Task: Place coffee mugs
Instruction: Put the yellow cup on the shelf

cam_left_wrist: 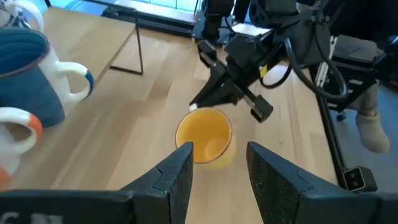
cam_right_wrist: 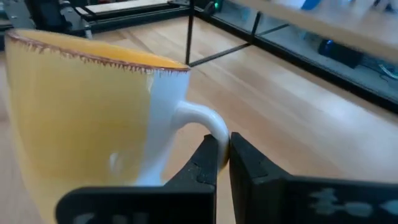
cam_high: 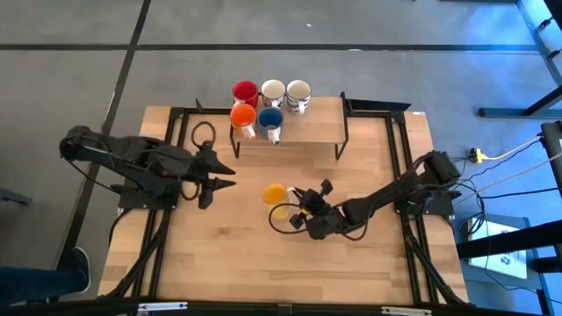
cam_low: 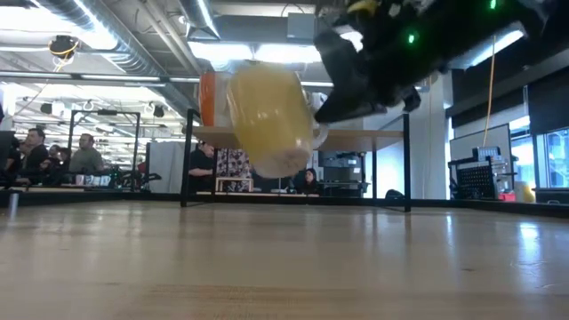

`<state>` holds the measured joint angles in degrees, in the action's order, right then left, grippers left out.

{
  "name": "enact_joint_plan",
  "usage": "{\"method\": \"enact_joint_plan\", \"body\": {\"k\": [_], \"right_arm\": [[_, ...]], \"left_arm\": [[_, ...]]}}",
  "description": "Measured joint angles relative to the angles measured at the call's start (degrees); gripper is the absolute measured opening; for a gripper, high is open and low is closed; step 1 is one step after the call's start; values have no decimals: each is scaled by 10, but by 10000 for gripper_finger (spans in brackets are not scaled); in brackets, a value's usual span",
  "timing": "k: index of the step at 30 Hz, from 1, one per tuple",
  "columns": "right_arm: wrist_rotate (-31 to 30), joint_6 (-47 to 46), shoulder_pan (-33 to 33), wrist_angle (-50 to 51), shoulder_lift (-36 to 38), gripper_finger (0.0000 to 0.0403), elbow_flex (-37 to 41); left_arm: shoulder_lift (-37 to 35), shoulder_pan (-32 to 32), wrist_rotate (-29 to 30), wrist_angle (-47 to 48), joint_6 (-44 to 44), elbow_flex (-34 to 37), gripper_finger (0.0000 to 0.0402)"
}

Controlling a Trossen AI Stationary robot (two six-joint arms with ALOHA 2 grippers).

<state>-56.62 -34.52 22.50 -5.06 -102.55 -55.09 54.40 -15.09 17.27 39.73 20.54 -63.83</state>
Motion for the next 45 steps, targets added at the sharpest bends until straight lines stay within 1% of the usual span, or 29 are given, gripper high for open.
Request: {"method": "enact_joint_plan", "body": {"k": [4,8,11,15,17,20,23,27,29,33,39,43,45], "right_arm": [[-5,3,0,-32,-28,0,9],[-2,5,0,-43,-60,0,9],[-3,5,0,-57,-74,0,9],[-13,5,0,-59,-74,0,9],[-28,6,0,-58,-74,0,9],[-29,15,0,-63,-74,0,9],[-29,23,0,-69,-74,0,9],[-25,52,0,-92,-74,0,9],[-20,54,0,-96,-74,0,9],[-20,58,0,-100,-74,0,9],[-21,74,0,-109,-74,0,9],[-23,83,0,-115,-74,0,9],[-24,85,0,-115,-74,0,9]], "left_arm": [[25,-1,1,-13,4,0,144],[38,-1,1,-38,6,0,144],[43,-1,1,-35,17,0,144],[45,-1,1,-34,22,0,144],[45,-1,1,-35,30,0,144],[50,-1,4,-32,30,0,144],[74,-1,19,-28,33,0,144],[128,7,20,-20,51,0,144],[156,22,6,-18,76,0,144],[191,57,-58,-15,92,1,144],[232,106,-136,-17,94,1,145],[263,127,-189,-18,94,1,145],[278,134,-207,-23,93,1,145]]}}
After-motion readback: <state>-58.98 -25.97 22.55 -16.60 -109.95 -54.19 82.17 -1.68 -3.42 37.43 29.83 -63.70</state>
